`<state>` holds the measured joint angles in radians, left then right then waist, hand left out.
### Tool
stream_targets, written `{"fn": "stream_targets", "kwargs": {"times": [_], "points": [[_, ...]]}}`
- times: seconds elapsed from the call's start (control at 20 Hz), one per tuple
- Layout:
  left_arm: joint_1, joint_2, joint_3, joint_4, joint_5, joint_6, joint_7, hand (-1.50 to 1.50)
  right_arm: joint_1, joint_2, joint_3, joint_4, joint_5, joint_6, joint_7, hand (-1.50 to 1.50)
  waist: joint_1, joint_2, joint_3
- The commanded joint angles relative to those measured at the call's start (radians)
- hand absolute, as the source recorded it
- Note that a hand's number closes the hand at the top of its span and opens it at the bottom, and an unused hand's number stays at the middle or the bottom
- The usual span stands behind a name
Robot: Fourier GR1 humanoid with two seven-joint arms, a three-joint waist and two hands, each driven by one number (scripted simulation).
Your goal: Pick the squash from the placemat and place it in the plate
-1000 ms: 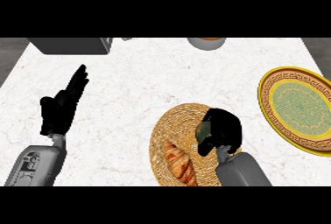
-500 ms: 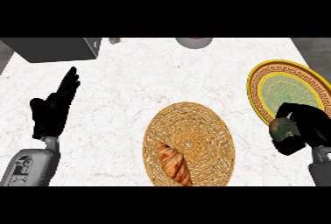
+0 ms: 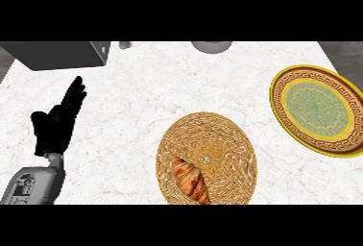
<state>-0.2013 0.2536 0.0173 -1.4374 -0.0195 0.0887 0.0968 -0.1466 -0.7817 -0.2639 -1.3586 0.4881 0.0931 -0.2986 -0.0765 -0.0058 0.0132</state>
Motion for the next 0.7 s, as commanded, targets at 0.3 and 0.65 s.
{"fn": "stream_targets", "kwargs": {"times": [0.3, 0.65], "points": [[-0.092, 0.001, -0.027, 0.027, -0.005, -0.04, 0.015, 0.0, -0.056, -0.236, -0.194, 0.443, -0.244, 0.285, -0.6, 1.5, 0.087, 0.022, -0.008], [-0.127, -0.044, -0.055, 0.028, -0.011, -0.043, 0.045, 0.0, -0.281, -0.182, -0.014, 0.627, -0.126, 0.282, -0.592, 1.5, 0.119, 0.017, -0.011]]}}
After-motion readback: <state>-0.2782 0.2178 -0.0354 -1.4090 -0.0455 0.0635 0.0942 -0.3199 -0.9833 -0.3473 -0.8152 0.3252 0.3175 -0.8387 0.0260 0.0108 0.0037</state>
